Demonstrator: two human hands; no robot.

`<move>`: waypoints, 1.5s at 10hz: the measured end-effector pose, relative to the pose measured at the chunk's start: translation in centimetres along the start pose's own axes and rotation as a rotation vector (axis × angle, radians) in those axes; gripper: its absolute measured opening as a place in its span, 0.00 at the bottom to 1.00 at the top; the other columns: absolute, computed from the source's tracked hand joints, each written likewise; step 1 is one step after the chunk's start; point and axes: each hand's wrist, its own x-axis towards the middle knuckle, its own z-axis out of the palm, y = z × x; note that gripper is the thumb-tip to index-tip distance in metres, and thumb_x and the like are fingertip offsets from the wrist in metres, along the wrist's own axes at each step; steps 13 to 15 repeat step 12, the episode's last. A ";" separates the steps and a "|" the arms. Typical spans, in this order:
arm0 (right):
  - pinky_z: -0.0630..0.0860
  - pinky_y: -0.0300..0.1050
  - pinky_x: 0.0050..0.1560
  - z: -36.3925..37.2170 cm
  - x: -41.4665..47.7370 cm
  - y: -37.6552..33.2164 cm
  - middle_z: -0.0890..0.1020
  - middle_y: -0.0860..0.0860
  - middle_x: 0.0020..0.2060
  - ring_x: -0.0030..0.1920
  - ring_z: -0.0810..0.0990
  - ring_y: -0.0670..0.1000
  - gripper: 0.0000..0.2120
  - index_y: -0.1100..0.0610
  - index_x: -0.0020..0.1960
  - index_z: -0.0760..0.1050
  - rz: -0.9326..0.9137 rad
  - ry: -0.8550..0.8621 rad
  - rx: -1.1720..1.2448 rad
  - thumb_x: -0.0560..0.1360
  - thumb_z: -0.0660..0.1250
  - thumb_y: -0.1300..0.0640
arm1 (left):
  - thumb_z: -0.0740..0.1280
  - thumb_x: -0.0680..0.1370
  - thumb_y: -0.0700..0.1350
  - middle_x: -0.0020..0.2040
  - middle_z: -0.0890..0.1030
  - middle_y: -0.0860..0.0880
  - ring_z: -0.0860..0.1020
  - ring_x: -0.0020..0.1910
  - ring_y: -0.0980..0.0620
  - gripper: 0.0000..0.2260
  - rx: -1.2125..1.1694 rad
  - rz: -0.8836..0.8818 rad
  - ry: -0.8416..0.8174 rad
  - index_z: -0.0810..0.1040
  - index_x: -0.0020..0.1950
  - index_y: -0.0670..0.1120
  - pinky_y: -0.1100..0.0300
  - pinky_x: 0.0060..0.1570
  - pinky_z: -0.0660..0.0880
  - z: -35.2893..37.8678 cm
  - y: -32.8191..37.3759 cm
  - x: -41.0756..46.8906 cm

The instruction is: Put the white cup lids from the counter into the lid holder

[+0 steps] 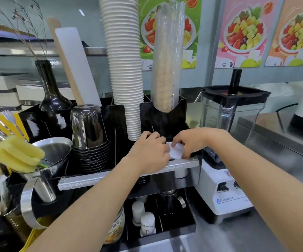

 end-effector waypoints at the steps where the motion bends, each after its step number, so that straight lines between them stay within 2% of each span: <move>1: 0.71 0.40 0.39 -0.1 0.1 0.0 0.73 0.45 0.42 0.40 0.75 0.48 0.29 0.51 0.65 0.67 0.009 -0.021 0.055 0.65 0.69 0.59 | 0.50 0.77 0.46 0.50 0.76 0.51 0.67 0.53 0.50 0.17 -0.014 0.008 0.034 0.78 0.47 0.45 0.55 0.64 0.55 0.2 -0.1 0.0; 2: 0.72 0.45 0.48 -0.2 0.3 -0.2 0.74 0.47 0.50 0.47 0.74 0.50 0.29 0.50 0.65 0.68 -0.006 -0.020 0.060 0.65 0.71 0.58 | 0.48 0.75 0.47 0.46 0.79 0.50 0.70 0.52 0.50 0.19 -0.021 0.005 0.050 0.79 0.48 0.46 0.55 0.66 0.53 0.2 -0.1 -0.1; 3: 0.69 0.46 0.52 -0.2 0.4 -0.4 0.70 0.47 0.57 0.53 0.71 0.49 0.26 0.48 0.62 0.70 -0.024 -0.037 0.077 0.66 0.71 0.56 | 0.47 0.75 0.47 0.47 0.82 0.50 0.70 0.53 0.51 0.20 -0.033 0.009 0.038 0.78 0.50 0.46 0.55 0.66 0.51 0.2 0.0 -0.1; 4: 0.67 0.45 0.50 -0.2 0.4 -0.4 0.69 0.47 0.54 0.50 0.71 0.49 0.24 0.49 0.62 0.71 -0.009 -0.067 0.060 0.67 0.71 0.58 | 0.49 0.76 0.46 0.46 0.82 0.51 0.70 0.52 0.52 0.18 -0.049 0.004 0.019 0.79 0.47 0.46 0.54 0.67 0.52 0.1 0.0 -0.1; 5: 0.66 0.40 0.40 -0.1 0.5 -0.3 0.71 0.45 0.46 0.45 0.71 0.48 0.22 0.50 0.60 0.71 0.000 -0.066 0.049 0.67 0.71 0.58 | 0.51 0.76 0.47 0.40 0.80 0.52 0.70 0.50 0.53 0.17 -0.078 -0.001 0.017 0.77 0.39 0.46 0.55 0.67 0.52 0.1 0.1 -0.1; 6: 0.65 0.38 0.36 -0.2 0.6 -0.4 0.71 0.42 0.41 0.44 0.73 0.48 0.19 0.50 0.56 0.73 0.011 -0.059 0.049 0.67 0.71 0.59 | 0.52 0.76 0.48 0.37 0.77 0.53 0.69 0.48 0.53 0.16 -0.105 -0.009 0.006 0.75 0.36 0.47 0.56 0.66 0.52 0.0 0.1 -0.2; 7: 0.68 0.39 0.39 -0.2 0.7 -0.3 0.74 0.45 0.43 0.50 0.76 0.53 0.18 0.51 0.54 0.73 0.017 -0.067 0.055 0.67 0.72 0.60 | 0.51 0.76 0.48 0.38 0.76 0.53 0.68 0.49 0.54 0.15 -0.110 -0.009 -0.008 0.73 0.35 0.49 0.55 0.65 0.53 0.0 0.0 -0.2; 8: 0.70 0.42 0.44 -0.2 0.7 -0.5 0.78 0.52 0.53 0.55 0.77 0.56 0.17 0.50 0.54 0.73 0.030 -0.085 0.060 0.67 0.71 0.61 | 0.51 0.77 0.48 0.38 0.75 0.54 0.69 0.50 0.53 0.14 -0.113 -0.017 -0.036 0.72 0.36 0.50 0.54 0.65 0.54 -0.1 0.1 -0.3; 9: 0.67 0.44 0.51 -0.3 0.4 -0.5 0.74 0.54 0.61 0.58 0.73 0.55 0.21 0.50 0.58 0.72 0.034 -0.091 0.057 0.67 0.70 0.61 | 0.51 0.77 0.48 0.39 0.74 0.54 0.69 0.51 0.53 0.14 -0.091 -0.011 -0.028 0.72 0.37 0.50 0.54 0.65 0.55 -0.1 0.1 -0.4; 10: 0.64 0.43 0.52 -0.6 -0.7 -0.5 0.71 0.50 0.63 0.58 0.70 0.51 0.22 0.50 0.62 0.71 0.014 -0.066 0.035 0.68 0.69 0.57 | 0.51 0.77 0.48 0.45 0.80 0.52 0.70 0.55 0.52 0.16 -0.087 -0.012 -0.047 0.78 0.43 0.47 0.54 0.65 0.55 -0.3 0.1 -0.5; 11: 0.65 0.45 0.60 -1.5 -2.4 -0.3 0.71 0.47 0.65 0.61 0.69 0.48 0.24 0.48 0.64 0.68 -0.043 0.107 0.099 0.69 0.69 0.53 | 0.51 0.79 0.51 0.55 0.80 0.52 0.70 0.61 0.53 0.17 -0.124 -0.002 0.028 0.78 0.53 0.49 0.55 0.67 0.54 -0.6 0.2 -0.7; 12: 0.67 0.46 0.61 -2.6 -4.6 0.1 0.74 0.47 0.62 0.60 0.71 0.46 0.23 0.47 0.63 0.69 -0.070 0.393 0.198 0.70 0.69 0.50 | 0.53 0.79 0.55 0.63 0.77 0.52 0.67 0.66 0.53 0.18 -0.203 -0.092 0.168 0.73 0.63 0.49 0.56 0.69 0.53 -1.7 -0.2 -1.3; 15: 0.67 0.46 0.61 -2.6 -4.6 0.1 0.74 0.47 0.62 0.60 0.71 0.46 0.23 0.47 0.63 0.69 -0.070 0.393 0.198 0.70 0.69 0.50 | 0.53 0.79 0.55 0.63 0.77 0.52 0.67 0.66 0.53 0.18 -0.203 -0.092 0.168 0.73 0.63 0.49 0.56 0.69 0.53 -1.7 -0.2 -1.3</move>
